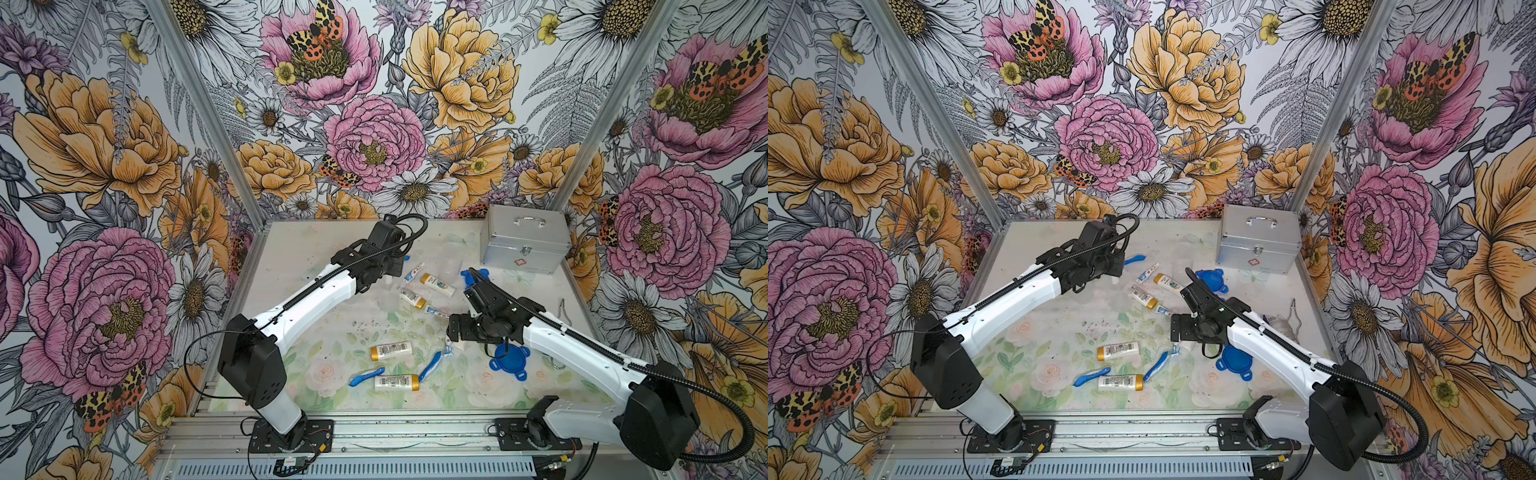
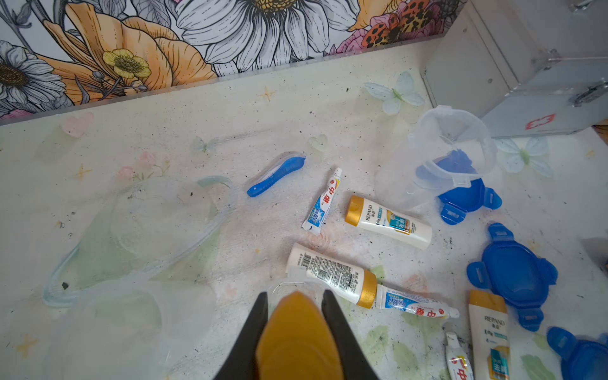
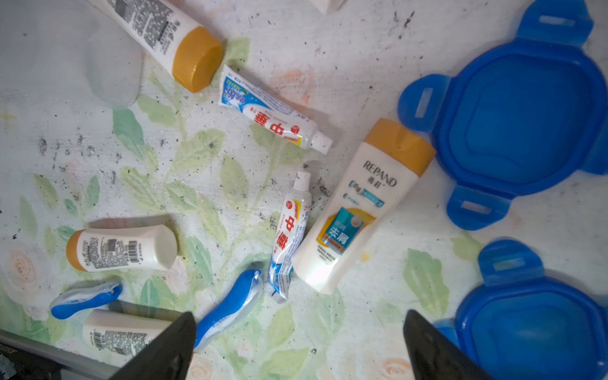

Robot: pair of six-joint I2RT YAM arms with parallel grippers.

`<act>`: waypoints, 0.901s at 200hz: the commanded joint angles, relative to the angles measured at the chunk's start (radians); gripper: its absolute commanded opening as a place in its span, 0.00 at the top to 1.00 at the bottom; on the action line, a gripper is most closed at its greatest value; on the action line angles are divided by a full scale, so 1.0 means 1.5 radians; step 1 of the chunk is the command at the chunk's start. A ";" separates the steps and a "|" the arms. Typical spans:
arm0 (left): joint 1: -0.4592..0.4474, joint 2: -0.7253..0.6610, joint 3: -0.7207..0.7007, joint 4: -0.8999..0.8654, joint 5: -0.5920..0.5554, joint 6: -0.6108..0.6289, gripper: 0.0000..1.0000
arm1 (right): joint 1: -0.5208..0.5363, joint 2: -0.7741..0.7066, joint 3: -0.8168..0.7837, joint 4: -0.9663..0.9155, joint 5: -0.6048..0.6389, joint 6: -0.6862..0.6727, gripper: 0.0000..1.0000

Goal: Pack away toiletry kits
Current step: Place the toiletry item into the container, then pick up the toiletry item from the center of the board.

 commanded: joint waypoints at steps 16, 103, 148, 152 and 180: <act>-0.019 0.014 -0.029 0.061 -0.035 0.012 1.00 | -0.010 0.032 -0.004 0.015 0.026 0.007 0.02; -0.019 0.014 -0.098 0.092 -0.022 -0.029 0.89 | -0.036 0.112 -0.039 0.083 0.033 -0.004 0.14; -0.016 0.015 -0.112 0.096 -0.015 -0.036 0.80 | -0.042 0.173 -0.041 0.124 0.027 -0.014 0.29; -0.016 0.015 -0.113 0.096 -0.015 -0.036 0.79 | -0.041 0.176 -0.042 0.126 0.028 -0.015 0.30; -0.015 0.014 -0.119 0.096 -0.013 -0.042 0.75 | -0.046 0.185 -0.048 0.136 0.030 -0.016 0.36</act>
